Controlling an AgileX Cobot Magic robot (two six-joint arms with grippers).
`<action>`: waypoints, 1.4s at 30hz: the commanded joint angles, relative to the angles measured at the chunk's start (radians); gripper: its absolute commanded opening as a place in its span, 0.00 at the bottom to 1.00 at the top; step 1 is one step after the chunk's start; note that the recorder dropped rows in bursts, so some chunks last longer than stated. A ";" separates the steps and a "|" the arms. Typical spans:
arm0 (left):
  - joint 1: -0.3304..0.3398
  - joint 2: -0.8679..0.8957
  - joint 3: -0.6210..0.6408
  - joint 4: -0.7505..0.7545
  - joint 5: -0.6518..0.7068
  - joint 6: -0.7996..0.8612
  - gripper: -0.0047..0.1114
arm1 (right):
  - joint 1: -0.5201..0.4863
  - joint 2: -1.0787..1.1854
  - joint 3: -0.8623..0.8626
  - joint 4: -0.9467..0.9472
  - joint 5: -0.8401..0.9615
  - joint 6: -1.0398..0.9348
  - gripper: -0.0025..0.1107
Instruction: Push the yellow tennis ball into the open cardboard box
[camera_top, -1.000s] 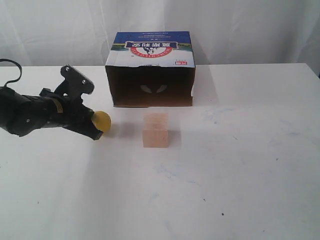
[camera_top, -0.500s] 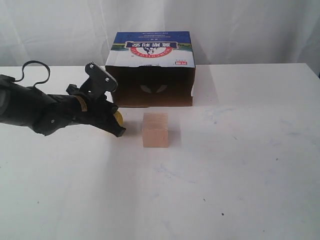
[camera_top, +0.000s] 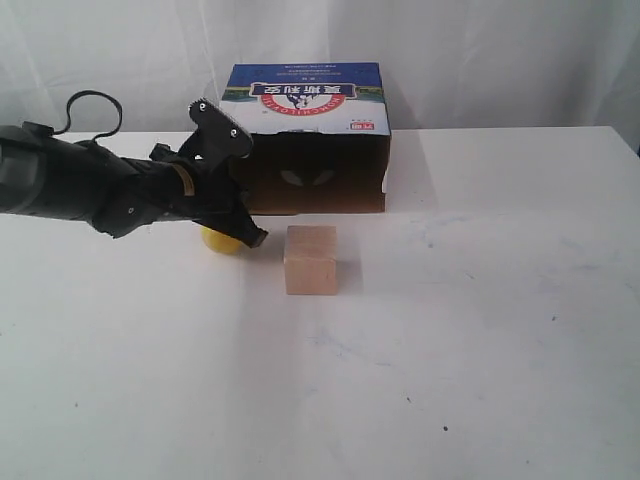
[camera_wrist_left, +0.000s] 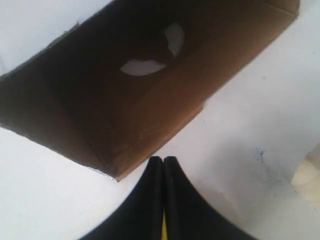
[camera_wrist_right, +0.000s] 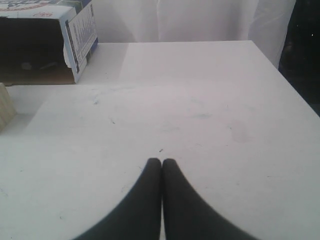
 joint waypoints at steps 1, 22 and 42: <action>-0.012 -0.095 0.026 0.050 0.074 -0.003 0.04 | 0.002 -0.005 0.001 -0.003 -0.009 0.004 0.02; 0.130 0.140 -0.006 0.039 -0.064 0.066 0.04 | 0.002 -0.005 0.001 -0.003 -0.009 0.004 0.02; 0.048 0.062 0.098 0.041 -0.093 0.066 0.04 | 0.002 -0.005 0.001 -0.003 -0.009 0.032 0.02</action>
